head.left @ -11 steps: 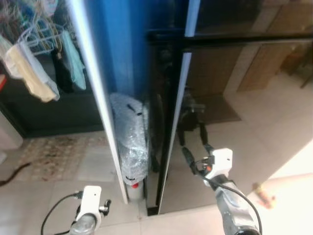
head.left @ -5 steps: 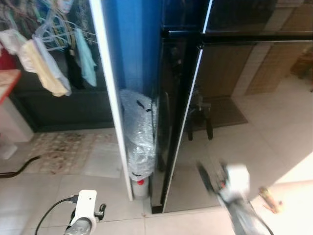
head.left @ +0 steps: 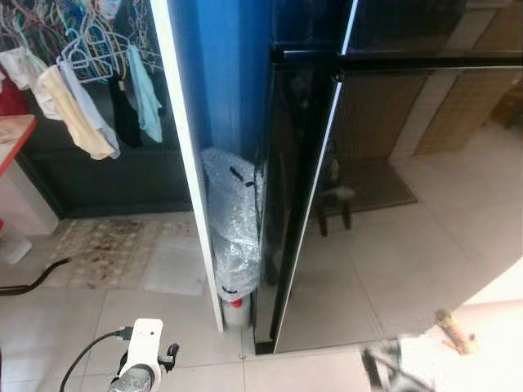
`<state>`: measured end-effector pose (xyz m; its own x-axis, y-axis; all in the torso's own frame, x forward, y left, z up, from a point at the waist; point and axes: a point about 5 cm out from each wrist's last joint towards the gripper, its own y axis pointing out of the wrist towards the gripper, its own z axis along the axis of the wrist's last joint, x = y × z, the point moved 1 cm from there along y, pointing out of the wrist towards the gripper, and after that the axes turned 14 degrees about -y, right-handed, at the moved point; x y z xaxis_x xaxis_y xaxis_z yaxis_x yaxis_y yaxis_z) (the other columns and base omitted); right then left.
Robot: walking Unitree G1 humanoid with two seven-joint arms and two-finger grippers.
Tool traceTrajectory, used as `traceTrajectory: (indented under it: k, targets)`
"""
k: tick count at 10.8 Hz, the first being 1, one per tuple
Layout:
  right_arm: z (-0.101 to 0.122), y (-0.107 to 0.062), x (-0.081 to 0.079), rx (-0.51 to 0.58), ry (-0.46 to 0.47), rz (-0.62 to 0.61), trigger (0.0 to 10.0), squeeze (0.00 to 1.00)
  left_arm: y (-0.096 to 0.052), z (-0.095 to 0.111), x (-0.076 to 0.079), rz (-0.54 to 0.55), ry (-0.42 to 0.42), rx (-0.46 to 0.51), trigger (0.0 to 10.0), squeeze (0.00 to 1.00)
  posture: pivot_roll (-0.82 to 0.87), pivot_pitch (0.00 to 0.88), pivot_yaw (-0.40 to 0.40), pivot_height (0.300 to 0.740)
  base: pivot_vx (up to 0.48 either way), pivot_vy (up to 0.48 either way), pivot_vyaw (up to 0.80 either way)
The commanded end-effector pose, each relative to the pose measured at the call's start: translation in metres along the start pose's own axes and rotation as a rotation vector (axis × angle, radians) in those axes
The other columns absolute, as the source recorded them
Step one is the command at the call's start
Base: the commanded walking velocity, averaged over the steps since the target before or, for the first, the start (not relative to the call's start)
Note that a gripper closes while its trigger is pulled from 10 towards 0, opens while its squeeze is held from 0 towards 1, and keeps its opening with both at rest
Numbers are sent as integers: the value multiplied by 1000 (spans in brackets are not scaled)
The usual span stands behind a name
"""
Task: Restocking fridge
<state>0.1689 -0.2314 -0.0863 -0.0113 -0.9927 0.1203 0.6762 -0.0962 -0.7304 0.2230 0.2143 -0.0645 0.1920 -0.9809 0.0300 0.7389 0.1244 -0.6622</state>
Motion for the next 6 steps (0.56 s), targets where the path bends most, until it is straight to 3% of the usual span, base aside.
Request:
traceTrajectory:
  k: [1,3,6]
  targets:
    - [-15,-2,-3,-90,-8,7,10000,0,-1,-9,0,-3,28,-50,10000,0,-110,11,-8,740,0,0,0]
    - [-4,2,-9,-44,3,22,10000,0,-3,-17,-3,-2,20,-93,10000,0,-103,12,-10,740,0,0,0]
    - [-3,2,-5,-57,-10,19,10000,0,-7,-31,-5,21,48,-153,10000,0,-109,16,-20,740,0,0,0]
